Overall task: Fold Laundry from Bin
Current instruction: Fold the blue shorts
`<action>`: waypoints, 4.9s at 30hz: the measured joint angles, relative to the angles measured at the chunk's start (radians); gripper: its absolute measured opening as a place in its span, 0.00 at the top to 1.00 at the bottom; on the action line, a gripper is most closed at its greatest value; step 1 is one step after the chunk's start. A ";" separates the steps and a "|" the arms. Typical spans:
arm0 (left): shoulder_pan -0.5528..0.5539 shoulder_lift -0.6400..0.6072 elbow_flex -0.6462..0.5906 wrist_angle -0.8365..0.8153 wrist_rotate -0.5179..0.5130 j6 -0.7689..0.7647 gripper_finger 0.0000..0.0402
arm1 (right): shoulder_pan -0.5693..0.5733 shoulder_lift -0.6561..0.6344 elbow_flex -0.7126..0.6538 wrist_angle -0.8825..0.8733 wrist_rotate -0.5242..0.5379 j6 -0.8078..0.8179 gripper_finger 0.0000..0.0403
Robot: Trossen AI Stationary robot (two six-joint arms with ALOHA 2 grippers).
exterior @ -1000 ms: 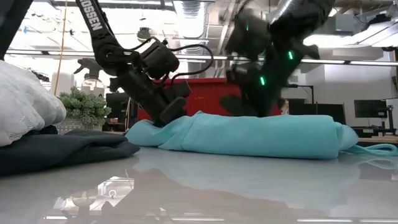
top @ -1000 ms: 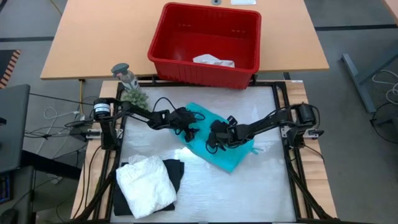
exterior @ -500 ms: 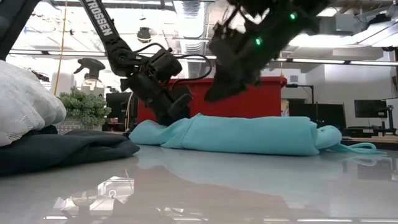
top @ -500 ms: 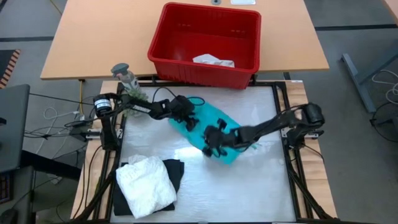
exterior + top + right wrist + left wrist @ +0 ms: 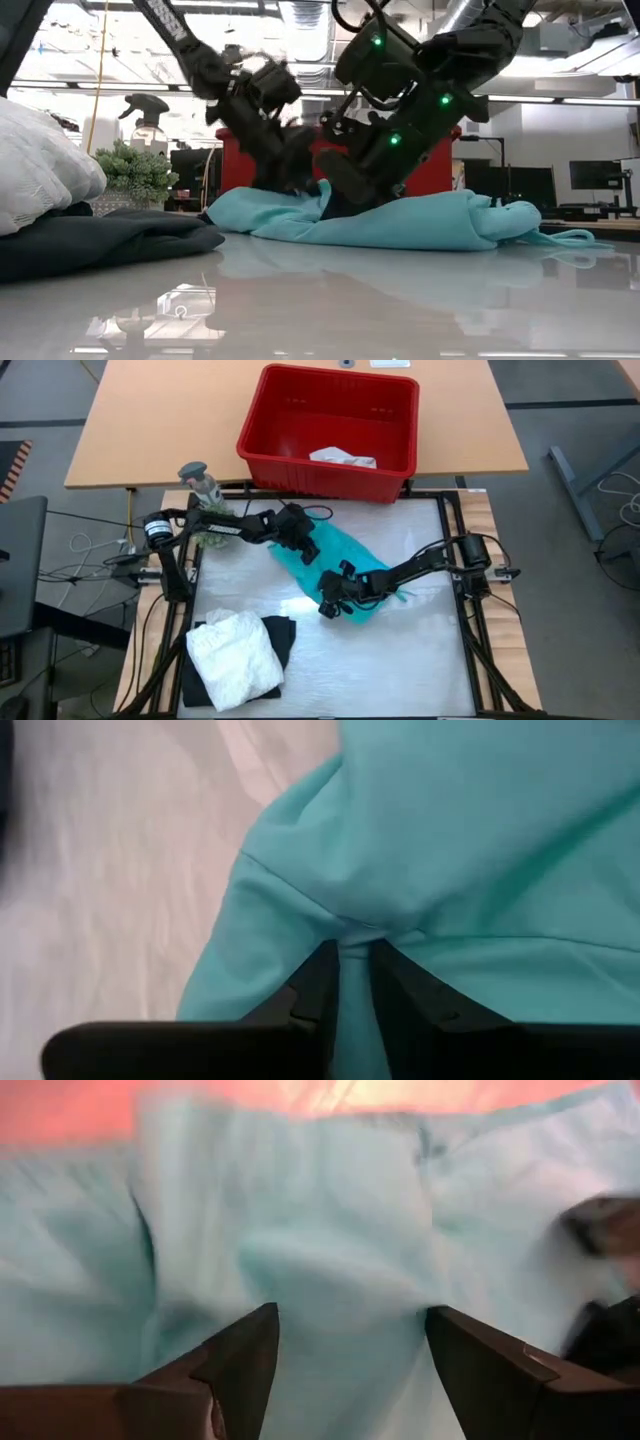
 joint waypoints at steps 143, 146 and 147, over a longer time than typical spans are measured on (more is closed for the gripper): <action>0.181 -0.097 0.332 -0.739 0.074 0.278 1.00 | -0.268 -0.069 -0.024 0.124 -0.295 -0.173 0.96; 0.171 -0.097 0.360 -0.732 0.105 0.250 1.00 | -0.283 -0.034 0.019 0.130 -0.298 -0.215 0.96; 0.166 -0.097 0.365 -0.730 0.110 0.247 1.00 | -0.291 -0.022 0.039 0.128 -0.298 -0.235 0.96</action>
